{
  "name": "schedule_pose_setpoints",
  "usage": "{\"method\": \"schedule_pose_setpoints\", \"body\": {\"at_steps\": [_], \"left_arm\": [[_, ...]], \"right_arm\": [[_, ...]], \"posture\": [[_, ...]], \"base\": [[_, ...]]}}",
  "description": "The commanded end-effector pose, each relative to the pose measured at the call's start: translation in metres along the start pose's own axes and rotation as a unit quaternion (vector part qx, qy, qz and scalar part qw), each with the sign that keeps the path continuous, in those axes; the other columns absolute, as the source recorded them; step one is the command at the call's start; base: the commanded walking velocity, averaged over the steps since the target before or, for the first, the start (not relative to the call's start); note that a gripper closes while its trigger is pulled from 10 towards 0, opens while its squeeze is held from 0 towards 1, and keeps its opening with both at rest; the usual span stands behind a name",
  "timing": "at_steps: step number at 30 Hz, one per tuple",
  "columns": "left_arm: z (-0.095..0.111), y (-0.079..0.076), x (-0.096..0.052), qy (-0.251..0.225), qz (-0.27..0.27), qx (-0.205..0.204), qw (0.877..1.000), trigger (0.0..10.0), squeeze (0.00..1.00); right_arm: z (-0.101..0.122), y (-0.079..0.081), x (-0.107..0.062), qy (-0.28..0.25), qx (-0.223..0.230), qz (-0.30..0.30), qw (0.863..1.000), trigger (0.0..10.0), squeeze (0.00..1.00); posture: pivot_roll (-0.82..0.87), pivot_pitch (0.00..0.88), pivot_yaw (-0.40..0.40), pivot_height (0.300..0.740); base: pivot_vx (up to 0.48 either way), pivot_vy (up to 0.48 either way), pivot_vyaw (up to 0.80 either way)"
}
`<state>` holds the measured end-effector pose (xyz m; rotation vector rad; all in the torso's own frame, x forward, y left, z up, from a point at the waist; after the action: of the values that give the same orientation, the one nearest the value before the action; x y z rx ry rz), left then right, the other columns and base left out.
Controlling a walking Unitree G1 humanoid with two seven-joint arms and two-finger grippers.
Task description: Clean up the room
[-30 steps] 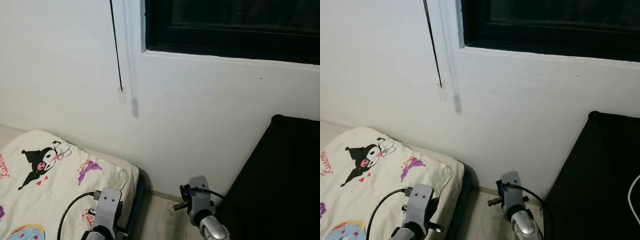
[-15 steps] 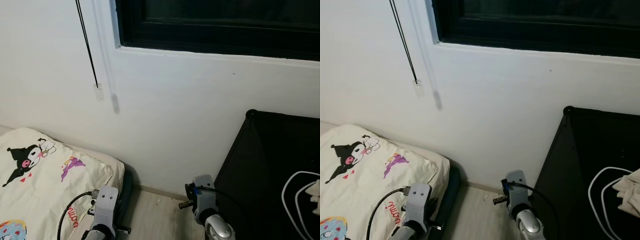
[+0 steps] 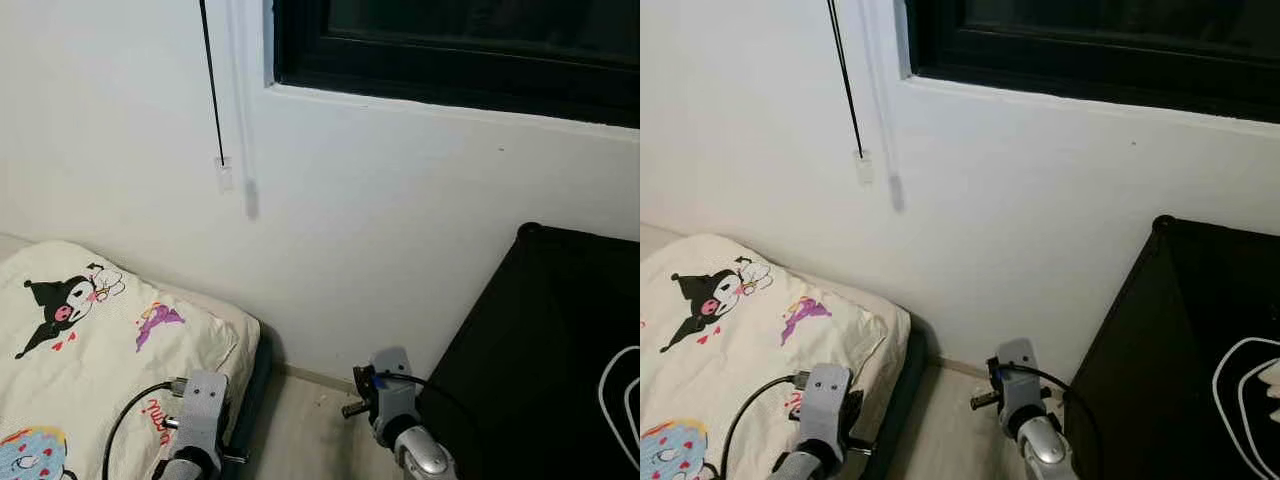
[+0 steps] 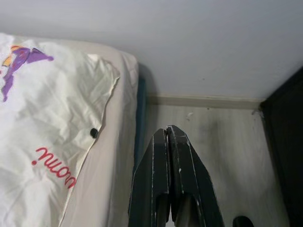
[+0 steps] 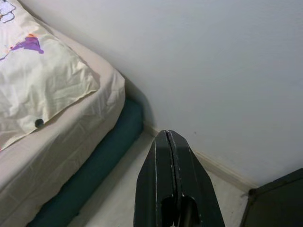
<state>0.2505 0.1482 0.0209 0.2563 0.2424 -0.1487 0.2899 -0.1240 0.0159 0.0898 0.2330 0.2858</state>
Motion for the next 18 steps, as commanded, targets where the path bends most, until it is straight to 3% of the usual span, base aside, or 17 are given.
{"method": "schedule_pose_setpoints", "body": {"at_steps": [1,13,18], "left_arm": [[-0.007,-0.002,-0.003,0.010,-0.005,0.007,1.000,10.0,0.00],[-0.012,-0.003,-0.004,0.022,-0.006,0.017,1.000,10.0,0.00],[-0.016,0.007,-0.004,0.030,0.020,0.019,0.999,10.0,0.00]], "right_arm": [[-0.008,0.001,-0.003,0.015,-0.004,0.002,1.000,10.0,0.00],[-0.007,0.005,-0.002,0.014,-0.005,0.012,1.000,10.0,0.00],[-0.006,0.005,0.000,0.016,-0.007,0.016,1.000,10.0,0.00]], "posture": [[-0.03,0.095,-0.019,0.740],[-0.02,0.108,-0.027,0.740],[-0.02,0.107,-0.040,0.740]], "base": [[0.000,0.000,0.80],[0.000,0.000,0.80],[0.000,0.000,0.80]]}}
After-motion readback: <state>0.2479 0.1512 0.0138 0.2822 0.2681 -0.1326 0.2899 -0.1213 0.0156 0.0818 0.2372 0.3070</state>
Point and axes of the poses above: a point about 5 cm out from each wrist's last joint towards the gripper, its own x axis pointing out of the wrist towards the gripper, its own z axis along the axis of the wrist's last joint, y = z × x, the point moved 1 cm from there along x, pointing out of the wrist towards the gripper, and after that the axes turned 10 degrees about x, right-handed, at the moved point
